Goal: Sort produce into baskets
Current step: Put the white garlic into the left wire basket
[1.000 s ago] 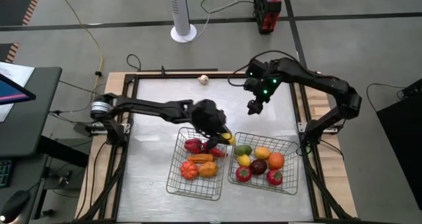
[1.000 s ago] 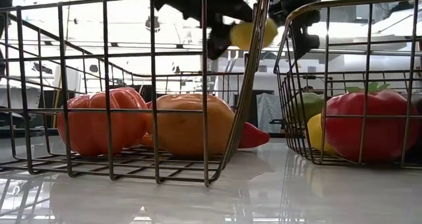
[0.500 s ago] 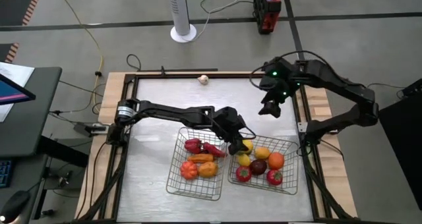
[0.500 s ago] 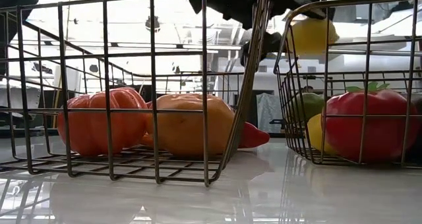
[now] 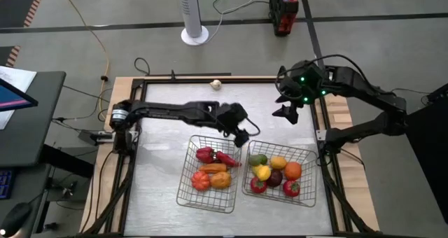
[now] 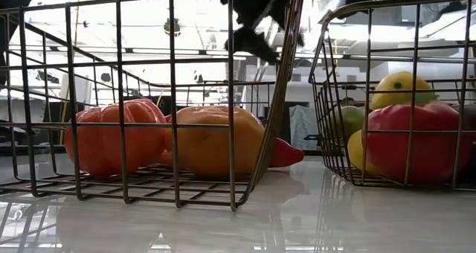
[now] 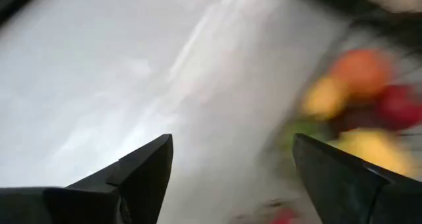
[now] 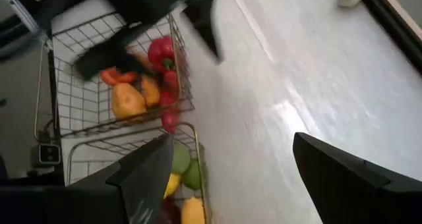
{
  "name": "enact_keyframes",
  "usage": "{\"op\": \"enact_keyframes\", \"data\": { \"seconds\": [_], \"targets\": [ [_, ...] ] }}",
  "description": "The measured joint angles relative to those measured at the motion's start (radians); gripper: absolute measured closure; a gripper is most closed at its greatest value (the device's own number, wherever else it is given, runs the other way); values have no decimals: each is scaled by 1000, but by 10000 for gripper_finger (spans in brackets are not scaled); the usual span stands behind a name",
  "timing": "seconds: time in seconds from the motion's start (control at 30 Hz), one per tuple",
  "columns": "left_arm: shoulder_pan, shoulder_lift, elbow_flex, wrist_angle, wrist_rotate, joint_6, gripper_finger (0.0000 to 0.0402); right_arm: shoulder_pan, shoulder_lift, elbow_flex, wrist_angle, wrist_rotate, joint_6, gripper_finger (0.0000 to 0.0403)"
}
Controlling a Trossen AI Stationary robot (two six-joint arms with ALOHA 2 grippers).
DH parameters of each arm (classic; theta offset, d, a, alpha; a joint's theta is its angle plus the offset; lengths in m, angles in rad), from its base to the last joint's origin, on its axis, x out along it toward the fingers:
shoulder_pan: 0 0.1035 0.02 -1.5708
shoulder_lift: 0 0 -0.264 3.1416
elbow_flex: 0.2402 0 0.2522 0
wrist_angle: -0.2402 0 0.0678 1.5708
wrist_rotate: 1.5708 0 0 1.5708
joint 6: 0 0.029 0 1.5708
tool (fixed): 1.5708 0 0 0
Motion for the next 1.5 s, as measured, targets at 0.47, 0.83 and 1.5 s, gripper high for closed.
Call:
{"op": "enact_keyframes", "data": {
  "seconds": [0.47,0.83,1.5],
  "targets": [
    [435,-4,-157,3,141,385,132,81,36,-113,230,148,231,65],
    [671,1,-265,101,518,495,132,58,159,-119,328,156,419,65],
    [687,-1,-622,630,339,537,132,127,258,-119,411,205,621,65]
  ]
}}
